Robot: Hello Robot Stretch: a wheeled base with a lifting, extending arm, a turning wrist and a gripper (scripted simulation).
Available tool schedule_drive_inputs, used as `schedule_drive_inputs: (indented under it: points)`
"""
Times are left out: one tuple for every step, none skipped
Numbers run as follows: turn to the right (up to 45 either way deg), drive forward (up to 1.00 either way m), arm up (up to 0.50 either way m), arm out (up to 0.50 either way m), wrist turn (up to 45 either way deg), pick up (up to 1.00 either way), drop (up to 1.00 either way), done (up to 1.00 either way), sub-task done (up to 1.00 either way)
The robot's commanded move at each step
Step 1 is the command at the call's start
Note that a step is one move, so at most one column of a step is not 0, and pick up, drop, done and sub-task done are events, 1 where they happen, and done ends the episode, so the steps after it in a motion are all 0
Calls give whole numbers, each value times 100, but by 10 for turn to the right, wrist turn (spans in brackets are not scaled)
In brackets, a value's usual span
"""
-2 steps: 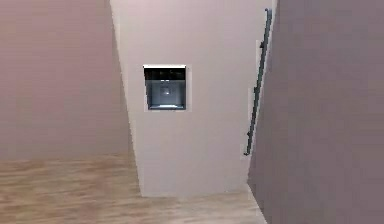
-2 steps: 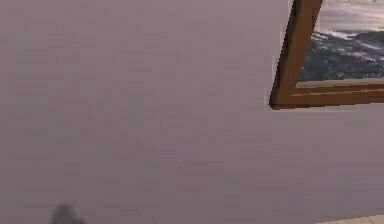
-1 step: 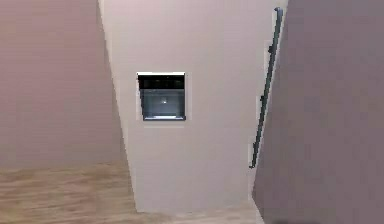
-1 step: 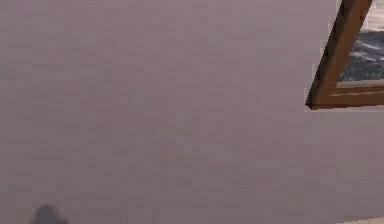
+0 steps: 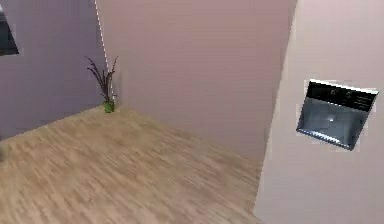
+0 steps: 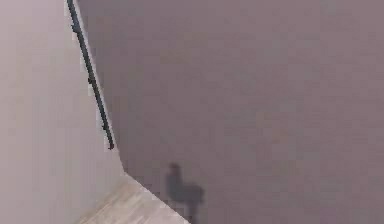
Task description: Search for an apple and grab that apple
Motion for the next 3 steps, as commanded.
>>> schedule_drive_inputs:
  points:
    - [-420,0,0,0,0,0,0,0,0]
    - [0,100,0,0,0,0,0,0,0]
    - [-30,0,0,0,0,0,0,0,0]
